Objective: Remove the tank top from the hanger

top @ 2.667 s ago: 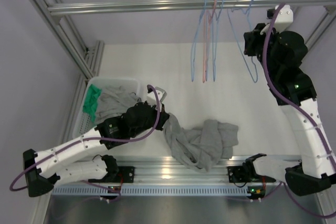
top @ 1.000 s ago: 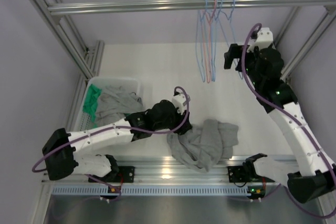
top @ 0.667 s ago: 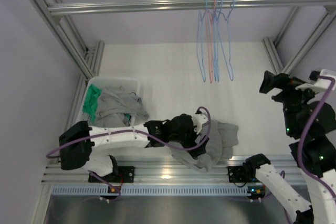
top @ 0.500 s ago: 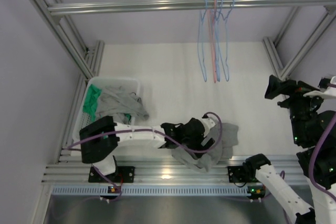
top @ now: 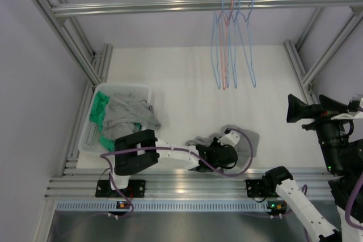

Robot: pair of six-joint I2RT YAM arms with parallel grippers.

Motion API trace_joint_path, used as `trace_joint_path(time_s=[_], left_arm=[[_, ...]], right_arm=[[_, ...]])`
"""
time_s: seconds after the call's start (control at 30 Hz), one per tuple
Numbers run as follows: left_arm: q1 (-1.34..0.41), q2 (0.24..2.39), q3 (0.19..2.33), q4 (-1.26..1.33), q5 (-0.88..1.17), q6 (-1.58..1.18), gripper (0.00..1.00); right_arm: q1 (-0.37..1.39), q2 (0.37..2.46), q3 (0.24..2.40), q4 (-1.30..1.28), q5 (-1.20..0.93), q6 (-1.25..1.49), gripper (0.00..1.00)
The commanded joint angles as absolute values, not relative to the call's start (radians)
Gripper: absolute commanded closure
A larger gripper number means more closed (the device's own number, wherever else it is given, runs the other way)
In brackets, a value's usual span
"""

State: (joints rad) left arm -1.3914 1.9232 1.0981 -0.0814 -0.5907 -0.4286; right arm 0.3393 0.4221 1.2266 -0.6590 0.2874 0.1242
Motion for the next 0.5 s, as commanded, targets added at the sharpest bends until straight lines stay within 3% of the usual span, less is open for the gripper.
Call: trace_joint_path(time_s=[0.0, 0.2, 0.33, 0.47], left_arm=[[-1.365, 2.023, 1.063, -0.276, -0.693, -0.520, 1.00], [-1.295, 1.855, 0.997, -0.394, -0.791, -0.633, 1.00], [-1.241, 1.550, 0.963, -0.446, -0.882, -0.670, 1.00], [-1.123, 1.378, 0.986, -0.558, -0.919, -0.715, 1.00]], right_arm=[[0.345, 0.390, 1.278, -0.673, 0.239, 0.117, 0.01], [0.344, 0.364, 1.302, -0.672, 0.222, 0.115, 0.00], [0.344, 0.356, 1.304, -0.670, 0.219, 0.112, 0.01], [0.344, 0.351, 1.312, -0.670, 0.219, 0.110, 0.01]])
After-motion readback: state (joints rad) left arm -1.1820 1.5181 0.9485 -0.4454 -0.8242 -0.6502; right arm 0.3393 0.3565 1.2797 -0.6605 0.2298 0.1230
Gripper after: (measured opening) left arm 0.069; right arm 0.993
